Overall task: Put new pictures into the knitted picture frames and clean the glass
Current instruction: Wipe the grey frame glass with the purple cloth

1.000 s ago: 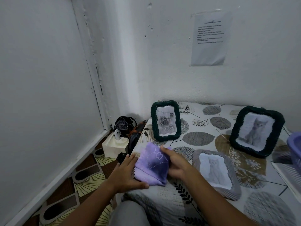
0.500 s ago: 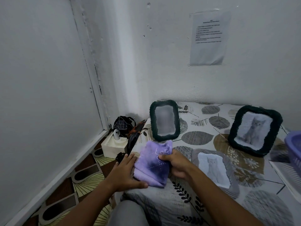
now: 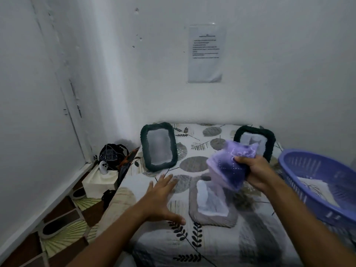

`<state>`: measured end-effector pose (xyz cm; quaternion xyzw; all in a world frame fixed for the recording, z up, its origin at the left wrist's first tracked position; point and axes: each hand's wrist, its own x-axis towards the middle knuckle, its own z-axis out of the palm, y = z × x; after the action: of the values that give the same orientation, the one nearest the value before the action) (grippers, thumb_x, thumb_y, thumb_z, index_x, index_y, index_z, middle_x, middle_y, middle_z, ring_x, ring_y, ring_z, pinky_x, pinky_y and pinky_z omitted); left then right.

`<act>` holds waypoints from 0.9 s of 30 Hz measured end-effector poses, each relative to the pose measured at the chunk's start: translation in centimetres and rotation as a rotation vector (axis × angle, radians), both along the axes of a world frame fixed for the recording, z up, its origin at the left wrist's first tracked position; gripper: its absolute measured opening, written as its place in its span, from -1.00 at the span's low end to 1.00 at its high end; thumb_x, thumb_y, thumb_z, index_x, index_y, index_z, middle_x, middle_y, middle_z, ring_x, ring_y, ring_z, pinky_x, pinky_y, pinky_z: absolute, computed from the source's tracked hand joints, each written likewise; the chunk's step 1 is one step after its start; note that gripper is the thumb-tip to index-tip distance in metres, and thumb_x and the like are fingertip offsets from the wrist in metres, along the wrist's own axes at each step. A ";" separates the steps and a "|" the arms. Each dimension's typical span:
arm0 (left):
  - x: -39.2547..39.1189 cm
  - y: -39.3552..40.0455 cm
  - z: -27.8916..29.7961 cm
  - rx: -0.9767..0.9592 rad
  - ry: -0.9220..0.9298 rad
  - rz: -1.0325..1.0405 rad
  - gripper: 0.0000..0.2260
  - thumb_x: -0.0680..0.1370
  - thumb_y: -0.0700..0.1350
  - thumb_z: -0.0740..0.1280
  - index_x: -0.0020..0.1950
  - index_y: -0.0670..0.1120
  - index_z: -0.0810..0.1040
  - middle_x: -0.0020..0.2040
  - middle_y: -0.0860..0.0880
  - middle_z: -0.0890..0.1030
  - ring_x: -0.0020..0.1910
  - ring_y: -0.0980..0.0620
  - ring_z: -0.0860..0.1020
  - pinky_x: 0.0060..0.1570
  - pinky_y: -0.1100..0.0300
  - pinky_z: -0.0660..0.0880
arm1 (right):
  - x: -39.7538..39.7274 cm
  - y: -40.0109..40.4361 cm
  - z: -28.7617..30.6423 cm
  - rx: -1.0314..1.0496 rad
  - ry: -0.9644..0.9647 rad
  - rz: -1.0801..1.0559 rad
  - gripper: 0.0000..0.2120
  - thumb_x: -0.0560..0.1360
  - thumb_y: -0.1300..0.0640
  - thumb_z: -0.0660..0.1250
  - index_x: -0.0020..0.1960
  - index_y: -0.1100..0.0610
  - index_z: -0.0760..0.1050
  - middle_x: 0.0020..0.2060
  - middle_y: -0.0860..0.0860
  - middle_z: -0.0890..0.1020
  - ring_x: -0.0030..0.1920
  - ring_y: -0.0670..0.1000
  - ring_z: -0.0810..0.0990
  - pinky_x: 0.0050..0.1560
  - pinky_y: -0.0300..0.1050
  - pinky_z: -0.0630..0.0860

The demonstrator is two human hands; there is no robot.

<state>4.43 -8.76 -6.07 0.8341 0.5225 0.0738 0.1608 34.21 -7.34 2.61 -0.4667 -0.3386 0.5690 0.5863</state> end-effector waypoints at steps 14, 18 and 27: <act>4.0 0.4 -2.6 -0.004 0.027 -0.063 0.13 0.18 0.62 0.11 0.58 0.01 -0.06 0.59 -0.01 -0.06 0.53 0.07 -0.21 0.44 -0.14 -0.38 | -2.5 1.4 -5.9 0.185 -0.931 0.231 -0.83 0.49 0.20 0.38 0.08 0.16 0.60 -0.05 0.07 0.66 -0.07 -0.04 0.58 -0.11 -0.30 0.50; 4.2 0.1 -3.0 0.044 0.007 -0.066 0.03 0.27 0.58 0.14 0.57 0.11 -0.13 0.58 0.05 -0.08 0.54 0.05 -0.18 0.43 -0.16 -0.38 | -2.7 1.9 -7.7 0.178 -1.177 0.306 -0.55 0.48 -0.04 0.39 0.32 0.09 0.50 0.28 0.03 0.54 0.23 -0.01 0.49 0.27 -0.07 0.39; 4.3 0.2 -3.3 0.091 -0.010 -0.045 -0.03 0.26 0.58 0.13 0.55 0.21 -0.10 0.57 0.15 -0.03 0.55 0.06 -0.11 0.45 -0.18 -0.30 | -3.5 0.9 -10.2 0.148 -1.638 0.446 -0.46 0.57 -0.31 -0.04 0.51 -0.20 0.13 0.56 0.03 0.00 0.54 0.14 -0.19 0.45 0.26 -0.27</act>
<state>8.70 -8.59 -9.42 0.8517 0.4989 0.0977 0.1270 30.69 -6.41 -7.58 -0.6138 -0.7764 0.1302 0.0594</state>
